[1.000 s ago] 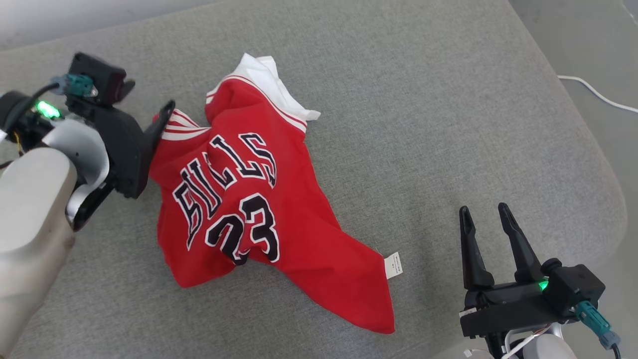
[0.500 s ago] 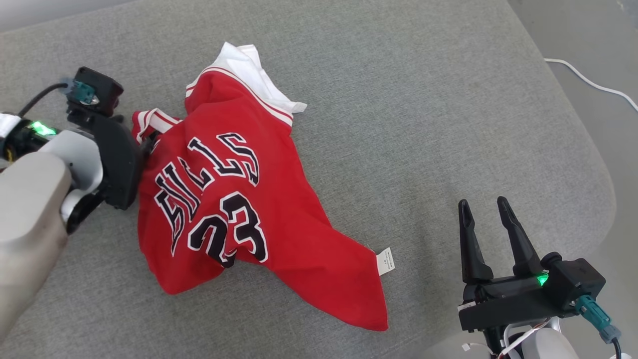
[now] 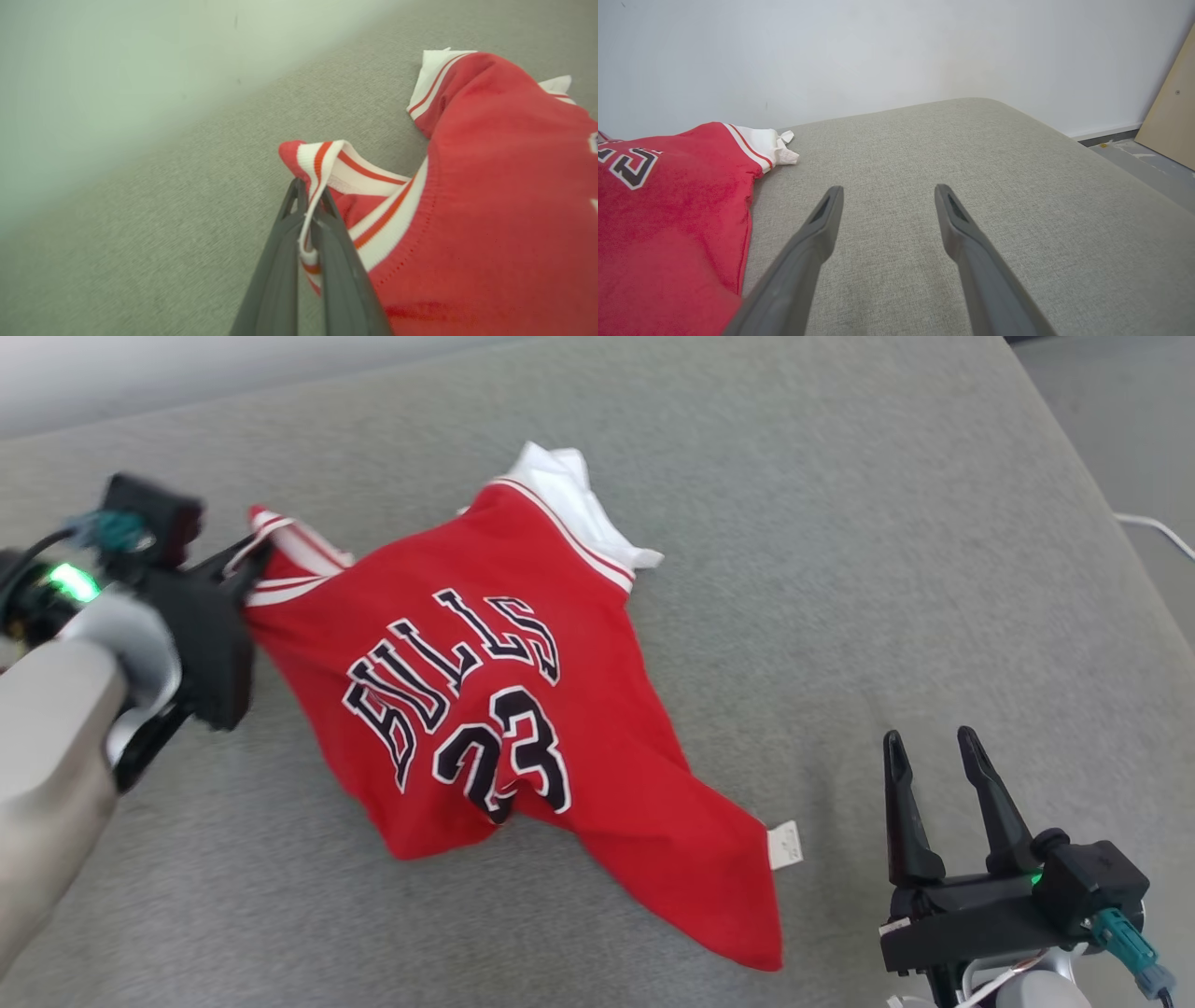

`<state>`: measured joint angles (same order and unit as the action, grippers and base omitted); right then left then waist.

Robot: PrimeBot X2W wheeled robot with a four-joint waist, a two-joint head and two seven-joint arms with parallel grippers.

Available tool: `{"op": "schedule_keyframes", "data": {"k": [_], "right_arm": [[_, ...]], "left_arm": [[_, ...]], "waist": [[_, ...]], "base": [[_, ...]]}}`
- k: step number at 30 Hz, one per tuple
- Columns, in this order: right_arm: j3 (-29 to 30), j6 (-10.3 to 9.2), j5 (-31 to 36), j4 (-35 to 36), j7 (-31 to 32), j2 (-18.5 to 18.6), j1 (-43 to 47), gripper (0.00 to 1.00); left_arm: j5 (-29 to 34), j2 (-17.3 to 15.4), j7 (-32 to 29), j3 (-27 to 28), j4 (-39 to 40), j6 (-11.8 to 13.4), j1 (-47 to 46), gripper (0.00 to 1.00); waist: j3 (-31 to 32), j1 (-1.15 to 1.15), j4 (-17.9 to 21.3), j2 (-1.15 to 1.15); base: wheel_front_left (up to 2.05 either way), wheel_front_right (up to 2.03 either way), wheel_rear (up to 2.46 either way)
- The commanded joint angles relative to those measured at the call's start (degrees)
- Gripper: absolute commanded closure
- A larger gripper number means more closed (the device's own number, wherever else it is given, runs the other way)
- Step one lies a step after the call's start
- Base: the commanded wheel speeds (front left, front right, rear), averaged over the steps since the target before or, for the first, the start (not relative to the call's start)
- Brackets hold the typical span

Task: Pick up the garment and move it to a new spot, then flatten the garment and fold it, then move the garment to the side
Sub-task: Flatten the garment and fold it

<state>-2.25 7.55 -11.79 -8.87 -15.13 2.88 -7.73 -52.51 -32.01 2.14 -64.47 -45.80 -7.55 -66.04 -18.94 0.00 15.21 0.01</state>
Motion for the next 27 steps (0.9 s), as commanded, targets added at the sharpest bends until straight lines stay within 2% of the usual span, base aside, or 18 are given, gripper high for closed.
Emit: {"op": "schedule_keyframes", "data": {"k": [1,7,17,20,24,25,26,27], "right_arm": [[0.38,-0.13,0.43,-0.08,-0.03,0.00,0.79,0.00],[2.16,-0.13,1.21,-0.39,-0.04,0.48,2.82,0.00],[3.70,-0.13,1.78,-0.57,-0.04,0.73,5.36,0.00],[4.09,-0.13,1.79,-0.70,-0.04,0.84,5.96,0.00],[4.08,-0.13,1.93,-1.08,-0.04,0.98,6.52,0.00],[4.02,-0.13,2.08,-1.17,-0.04,1.04,6.54,0.00],[3.94,-0.13,2.16,-1.26,-0.04,1.18,6.46,0.00],[3.81,-0.13,2.18,-1.35,-0.04,1.31,6.29,0.00]], "left_arm": [[-0.50,-0.97,1.03,0.48,-0.21,0.21,1.40,1.00],[-3.22,-4.31,4.65,2.12,2.31,2.94,8.56,1.00],[-11.14,-10.83,9.39,5.92,14.74,13.00,26.50,1.00],[-14.12,-11.63,10.69,7.08,19.10,15.86,32.53,1.00],[-15.38,-12.15,11.75,7.57,22.44,18.38,37.43,1.00],[-15.66,-11.73,12.02,8.11,22.96,18.71,38.05,0.89],[-15.72,-11.34,12.29,8.68,23.38,19.01,38.65,0.56],[-15.47,-11.09,12.63,9.37,23.68,19.51,39.14,0.00]], "waist": [[3.88,0.00,-4.13,-0.01],[7.28,0.00,-9.16,-0.01],[9.99,0.00,-13.62,-0.01],[10.44,0.00,-14.42,-0.01],[11.01,0.00,-15.34,-0.01],[11.19,0.00,-15.52,-0.01],[11.37,0.00,-15.62,-0.01],[11.59,0.00,-15.63,-0.01]], "base": [[0.00,0.00,0.00],[0.00,0.00,0.00],[0.00,0.00,0.00],[0.00,0.00,0.00],[0.00,0.00,0.00],[0.00,0.00,0.00],[0.00,0.00,0.00],[0.00,0.00,0.00]]}}
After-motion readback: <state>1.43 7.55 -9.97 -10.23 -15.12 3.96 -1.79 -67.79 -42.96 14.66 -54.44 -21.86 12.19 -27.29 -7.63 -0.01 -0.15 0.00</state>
